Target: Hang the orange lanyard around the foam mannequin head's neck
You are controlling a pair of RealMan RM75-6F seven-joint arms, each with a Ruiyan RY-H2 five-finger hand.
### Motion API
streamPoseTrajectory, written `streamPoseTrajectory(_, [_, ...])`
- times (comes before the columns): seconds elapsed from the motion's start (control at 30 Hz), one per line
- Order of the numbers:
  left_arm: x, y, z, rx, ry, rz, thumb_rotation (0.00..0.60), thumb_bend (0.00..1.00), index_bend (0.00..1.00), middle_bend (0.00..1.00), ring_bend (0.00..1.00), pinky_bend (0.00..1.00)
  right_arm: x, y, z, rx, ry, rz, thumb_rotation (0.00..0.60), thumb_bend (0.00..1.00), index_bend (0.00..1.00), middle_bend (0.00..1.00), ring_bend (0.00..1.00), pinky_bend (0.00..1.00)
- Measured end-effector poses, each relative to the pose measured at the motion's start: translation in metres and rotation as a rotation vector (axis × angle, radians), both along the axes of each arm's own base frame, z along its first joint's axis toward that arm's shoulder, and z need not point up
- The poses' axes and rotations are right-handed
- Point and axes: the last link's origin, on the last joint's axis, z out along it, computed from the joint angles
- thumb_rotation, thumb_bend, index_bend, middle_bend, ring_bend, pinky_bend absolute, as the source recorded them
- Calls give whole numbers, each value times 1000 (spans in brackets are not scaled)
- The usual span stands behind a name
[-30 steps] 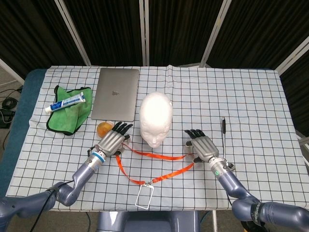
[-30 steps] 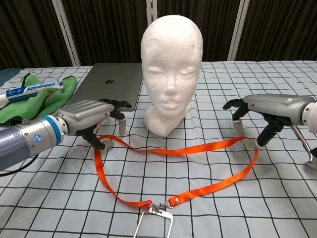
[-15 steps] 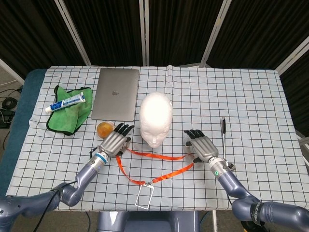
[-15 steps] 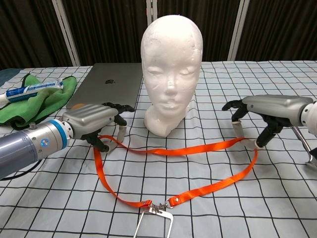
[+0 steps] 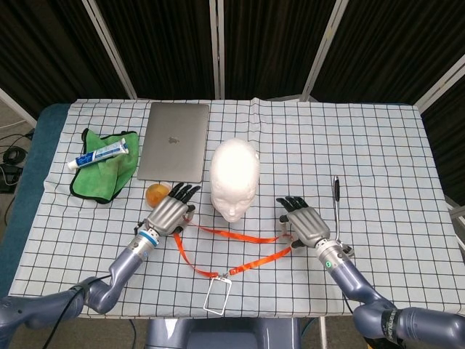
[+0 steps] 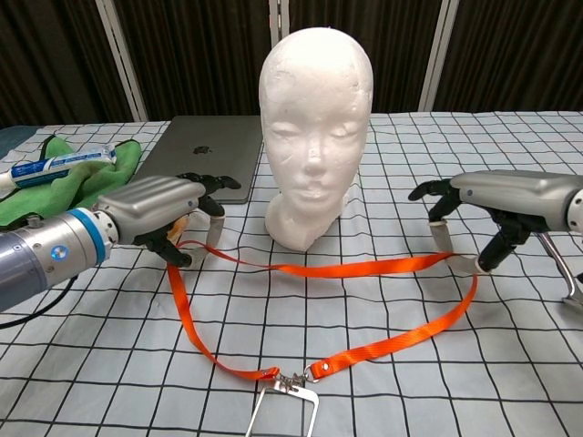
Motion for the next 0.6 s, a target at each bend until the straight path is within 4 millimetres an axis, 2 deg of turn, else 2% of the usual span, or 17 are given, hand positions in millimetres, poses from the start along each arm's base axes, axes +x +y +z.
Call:
streamPoseTrajectory(0.37, [-9, -11, 57, 51, -115, -58, 600, 532, 747, 0, 0, 0, 19, 13, 26, -45, -79, 128, 600, 623, 734, 85, 0, 0])
streamPoseTrajectory(0.6, [1, -21, 89, 79, -198, -121, 600, 530, 747, 0, 0, 0, 36, 17, 53, -110, -151, 216, 600, 622, 733, 88, 0, 0])
